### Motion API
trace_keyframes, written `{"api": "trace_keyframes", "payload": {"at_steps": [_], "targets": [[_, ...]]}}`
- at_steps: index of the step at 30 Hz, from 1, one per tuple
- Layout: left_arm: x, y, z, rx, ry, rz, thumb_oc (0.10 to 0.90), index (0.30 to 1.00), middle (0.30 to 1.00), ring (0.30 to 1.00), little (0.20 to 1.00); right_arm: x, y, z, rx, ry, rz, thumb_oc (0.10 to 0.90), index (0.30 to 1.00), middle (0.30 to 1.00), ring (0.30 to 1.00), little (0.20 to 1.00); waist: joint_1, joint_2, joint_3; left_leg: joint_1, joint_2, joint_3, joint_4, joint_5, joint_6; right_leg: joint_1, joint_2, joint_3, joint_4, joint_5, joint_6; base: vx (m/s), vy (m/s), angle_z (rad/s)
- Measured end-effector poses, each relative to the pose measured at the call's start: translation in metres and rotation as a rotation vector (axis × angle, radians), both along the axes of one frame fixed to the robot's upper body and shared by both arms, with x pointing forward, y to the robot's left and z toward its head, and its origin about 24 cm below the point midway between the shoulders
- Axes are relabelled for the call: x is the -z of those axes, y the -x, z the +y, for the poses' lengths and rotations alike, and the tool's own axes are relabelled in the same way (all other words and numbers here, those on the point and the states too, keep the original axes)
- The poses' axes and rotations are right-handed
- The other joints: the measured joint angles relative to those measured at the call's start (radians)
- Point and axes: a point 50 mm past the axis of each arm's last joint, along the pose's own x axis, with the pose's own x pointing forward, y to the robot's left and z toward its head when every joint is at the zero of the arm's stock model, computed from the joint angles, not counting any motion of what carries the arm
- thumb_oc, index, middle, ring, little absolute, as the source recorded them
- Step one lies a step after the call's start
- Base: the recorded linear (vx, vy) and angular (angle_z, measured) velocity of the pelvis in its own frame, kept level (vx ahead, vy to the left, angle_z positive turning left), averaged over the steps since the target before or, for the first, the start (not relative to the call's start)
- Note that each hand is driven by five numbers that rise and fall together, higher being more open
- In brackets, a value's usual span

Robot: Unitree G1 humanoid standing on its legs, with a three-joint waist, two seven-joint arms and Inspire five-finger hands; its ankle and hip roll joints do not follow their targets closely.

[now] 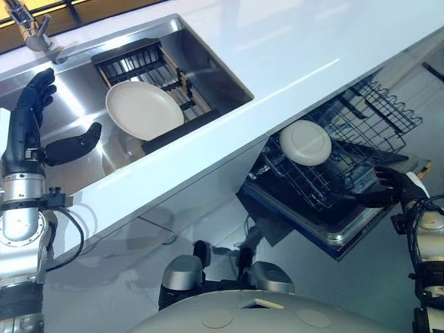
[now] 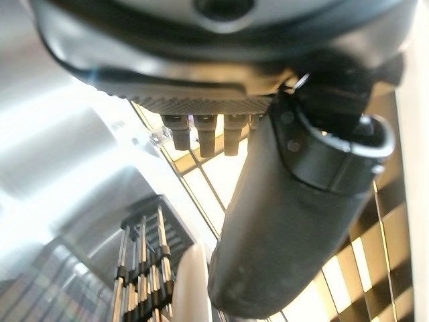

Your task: Pick up plates and place into dishwasher.

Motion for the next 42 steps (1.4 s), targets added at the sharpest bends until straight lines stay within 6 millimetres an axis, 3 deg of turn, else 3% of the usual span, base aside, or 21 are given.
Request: {"api": "trace_keyframes", "payload": {"at_steps": [5,8,13,18,20,25,29,35,42], "targets": [[0.002,-0.001,-0.003,-0.001,-0.067,0.024,0.8,0.9,0.9,0.9,0.9,0.0,0.0,0.012,-0.027,0.009,-0.098,0.8,0.9,0.9,0.9,0.9,-0.032,0.003,-0.083,0.008,-0.002,0.022,-0.004,-0.01,0.005,-0.003,-0.002,0.018,-0.003,-0.002,0.004,-0.11,0.037,-0.13],[0.004,0.001,-0.003,-0.024,-0.104,0.036,0.8,0.9,0.9,0.9,0.9,0.0,0.005,0.021,-0.064,-0.039,-0.15,0.8,0.9,0.9,0.9,0.9,-0.048,0.023,-0.137,0.004,-0.002,0.035,-0.008,-0.019,0.006,-0.013,-0.004,0.021,-0.004,-0.007,0.011,-0.08,0.06,-0.13],[0.018,0.006,-0.004,-0.072,-0.191,0.083,0.8,0.9,0.9,0.9,0.9,0.016,0.016,0.049,-0.193,-0.394,-0.183,0.8,0.9,0.9,0.9,0.9,-0.096,0.067,-0.196,-0.005,-0.002,0.04,-0.008,-0.024,0.005,-0.019,-0.003,0.024,-0.014,-0.006,0.009,-0.07,0.075,-0.04],[0.037,0.007,-0.004,-0.091,-0.366,0.194,0.8,0.9,0.9,0.9,0.9,0.045,0.036,0.081,-0.389,-0.659,-0.02,0.8,0.9,0.9,0.9,0.9,-0.115,0.114,-0.253,-0.024,0.002,0.062,-0.008,-0.032,0.004,-0.047,-0.003,0.044,-0.017,-0.007,0.011,-0.03,0.073,-0.13],[0.042,0.006,-0.002,-0.082,-0.456,0.247,0.8,0.9,0.9,0.9,0.9,0.047,0.038,0.084,-0.416,-0.682,-0.017,0.8,0.9,0.9,0.9,0.9,-0.13,0.12,-0.262,-0.024,0.002,0.063,-0.008,-0.031,0.007,-0.046,-0.003,0.045,-0.018,-0.007,0.011,-0.03,0.056,-0.02],[0.041,0.0,0.005,0.045,-0.89,0.437,0.8,0.9,0.9,0.9,0.9,0.061,0.046,0.104,-0.539,-0.76,0.106,0.8,0.9,0.9,0.9,0.9,-0.142,0.107,-0.28,-0.024,0.01,0.079,-0.009,-0.035,0.001,-0.054,0.0,0.042,-0.016,-0.008,0.011,-0.03,0.055,-0.09],[0.04,0.001,0.008,0.14,-1.116,0.553,0.8,0.9,0.9,0.9,0.9,0.075,0.059,0.116,-0.564,-0.797,0.195,0.8,0.9,0.9,0.9,0.9,-0.158,0.12,-0.276,-0.025,0.007,0.083,-0.009,-0.039,0.003,-0.057,-0.004,0.043,-0.015,-0.008,0.011,-0.03,0.051,-0.04],[0.039,0.004,0.014,0.13,-1.195,0.596,0.8,0.9,0.9,0.9,0.9,0.086,0.066,0.116,-0.535,-0.761,0.253,0.8,0.9,0.9,0.9,0.9,-0.165,0.138,-0.278,-0.038,0.008,0.09,-0.009,-0.035,0.008,-0.073,-0.003,0.042,-0.017,-0.005,0.009,-0.02,0.01,-0.03],[0.041,0.022,0.02,0.039,-1.2,0.538,0.8,0.9,0.9,0.9,0.9,0.096,0.074,0.115,-0.509,-0.706,0.284,0.8,0.9,0.9,0.9,0.9,-0.151,0.14,-0.279,-0.042,0.01,0.087,-0.008,-0.038,0.004,-0.069,-0.002,0.033,-0.034,-0.006,0.01,0.0,0.002,0.02]]}}
